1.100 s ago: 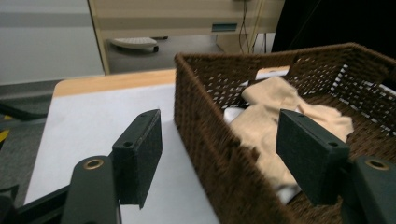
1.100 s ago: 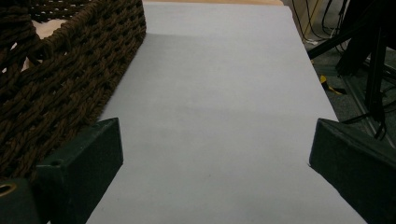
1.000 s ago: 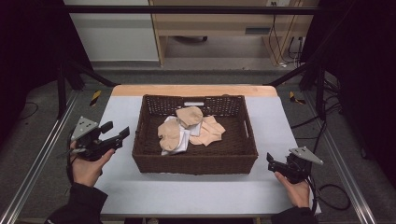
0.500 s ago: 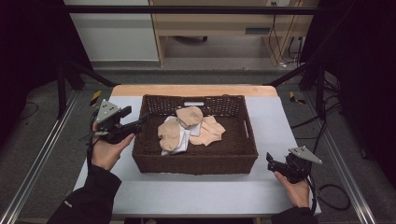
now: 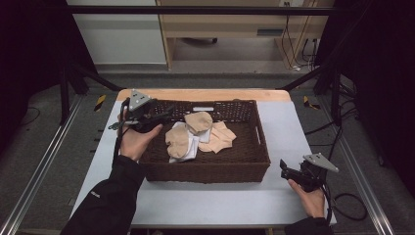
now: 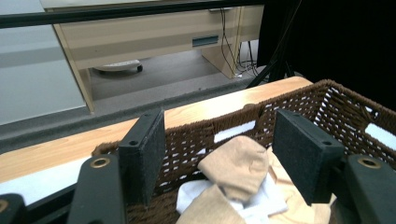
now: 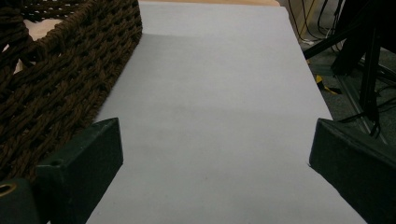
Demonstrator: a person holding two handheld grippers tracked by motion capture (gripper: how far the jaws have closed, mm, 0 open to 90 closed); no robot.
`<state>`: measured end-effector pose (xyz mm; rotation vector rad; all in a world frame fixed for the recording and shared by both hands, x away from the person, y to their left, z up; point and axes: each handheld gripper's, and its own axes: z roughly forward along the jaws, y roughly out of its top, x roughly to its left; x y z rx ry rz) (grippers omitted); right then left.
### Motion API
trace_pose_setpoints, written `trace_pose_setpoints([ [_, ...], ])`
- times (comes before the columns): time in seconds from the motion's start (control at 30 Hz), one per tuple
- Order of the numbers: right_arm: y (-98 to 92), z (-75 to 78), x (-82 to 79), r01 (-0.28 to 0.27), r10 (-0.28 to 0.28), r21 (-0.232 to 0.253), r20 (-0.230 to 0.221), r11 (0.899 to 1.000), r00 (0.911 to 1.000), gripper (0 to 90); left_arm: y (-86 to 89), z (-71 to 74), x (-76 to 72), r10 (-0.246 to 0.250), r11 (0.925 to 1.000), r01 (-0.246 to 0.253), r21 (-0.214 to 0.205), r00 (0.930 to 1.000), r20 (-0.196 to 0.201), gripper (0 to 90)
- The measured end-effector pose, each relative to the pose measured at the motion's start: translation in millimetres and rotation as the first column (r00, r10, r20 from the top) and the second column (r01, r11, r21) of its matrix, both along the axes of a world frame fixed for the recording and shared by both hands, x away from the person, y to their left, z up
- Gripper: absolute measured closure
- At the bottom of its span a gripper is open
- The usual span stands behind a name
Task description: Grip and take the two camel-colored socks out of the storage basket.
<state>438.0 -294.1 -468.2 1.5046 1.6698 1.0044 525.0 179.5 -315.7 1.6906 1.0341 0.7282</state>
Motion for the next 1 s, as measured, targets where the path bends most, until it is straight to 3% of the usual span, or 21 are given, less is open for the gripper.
trace_pose_setpoints([
  [0.3,-0.8,0.2,0.4,0.008,-0.008,0.009,0.0,1.0,1.0,3.1,-17.3,-10.8,19.5,-0.004,0.9997,0.004,0.025,0.9999,-0.011,35.2],
  [0.43,-1.0,-0.1,0.6,0.005,-0.005,0.005,0.0,1.0,1.0,3.1,-26.4,-24.7,31.1,0.003,0.9996,-0.001,0.03,0.999,-0.045,35.4],
  [0.63,-0.5,-0.2,0.8,0.001,-0.001,0.011,-0.006,1.0,1.0,3.2,-34.5,-43.1,40.1,0.012,0.9984,-0.008,0.056,0.9978,-0.065,36.0],
  [1.0,0.7,-1.4,1.2,-0.007,0.007,0.008,-0.015,1.0,0.9999,3.3,-39.3,-75.5,53.9,0.055,0.9934,-0.04,0.107,0.9887,-0.139,37.8],
])
